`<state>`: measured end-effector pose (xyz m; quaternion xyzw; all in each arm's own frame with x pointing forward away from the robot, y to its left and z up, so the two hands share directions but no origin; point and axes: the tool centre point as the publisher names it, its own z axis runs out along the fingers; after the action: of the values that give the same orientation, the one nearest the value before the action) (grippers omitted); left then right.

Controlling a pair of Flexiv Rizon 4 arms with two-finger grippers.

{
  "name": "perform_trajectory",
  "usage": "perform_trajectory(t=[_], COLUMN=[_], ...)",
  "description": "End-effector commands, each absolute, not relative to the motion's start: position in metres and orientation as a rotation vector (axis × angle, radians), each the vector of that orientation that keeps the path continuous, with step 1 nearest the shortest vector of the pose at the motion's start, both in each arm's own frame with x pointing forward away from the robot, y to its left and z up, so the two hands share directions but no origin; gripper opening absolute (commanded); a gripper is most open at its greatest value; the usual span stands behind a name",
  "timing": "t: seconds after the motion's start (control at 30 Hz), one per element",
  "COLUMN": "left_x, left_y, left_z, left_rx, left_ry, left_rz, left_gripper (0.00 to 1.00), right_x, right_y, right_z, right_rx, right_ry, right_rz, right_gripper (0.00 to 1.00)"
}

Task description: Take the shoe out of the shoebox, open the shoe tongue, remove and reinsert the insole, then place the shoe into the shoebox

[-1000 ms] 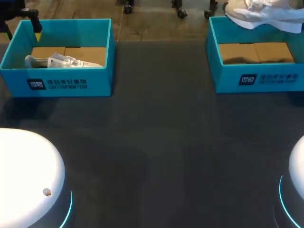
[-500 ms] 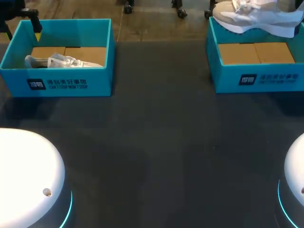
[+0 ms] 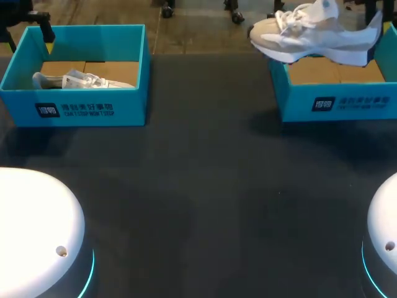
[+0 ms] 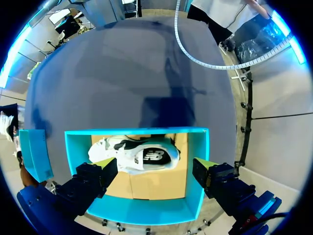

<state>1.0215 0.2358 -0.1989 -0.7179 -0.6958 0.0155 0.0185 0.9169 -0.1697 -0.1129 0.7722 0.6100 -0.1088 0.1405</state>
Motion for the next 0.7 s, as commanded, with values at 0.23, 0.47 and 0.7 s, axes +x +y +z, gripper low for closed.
perform_trajectory(t=[0.23,0.47,0.7], left_x=[1.02,1.02,1.02], left_y=[0.236,0.236,0.236], left_z=[-0.199,-0.199,-0.199], left_rx=[-2.232,-2.232,-2.232], left_ry=[-2.161,-2.161,-2.161], left_rz=[0.042,0.042,0.042], left_gripper=[1.0,1.0,1.0], right_x=[0.844,0.812,0.781], right_y=[-0.125,-0.097,-0.069], right_z=[-0.117,-0.118,-0.117], right_rx=[2.211,2.24,2.206], right_ry=[1.706,1.69,1.702], right_rz=[-0.31,-0.305,-0.32], right_gripper=[0.0,0.0,0.0])
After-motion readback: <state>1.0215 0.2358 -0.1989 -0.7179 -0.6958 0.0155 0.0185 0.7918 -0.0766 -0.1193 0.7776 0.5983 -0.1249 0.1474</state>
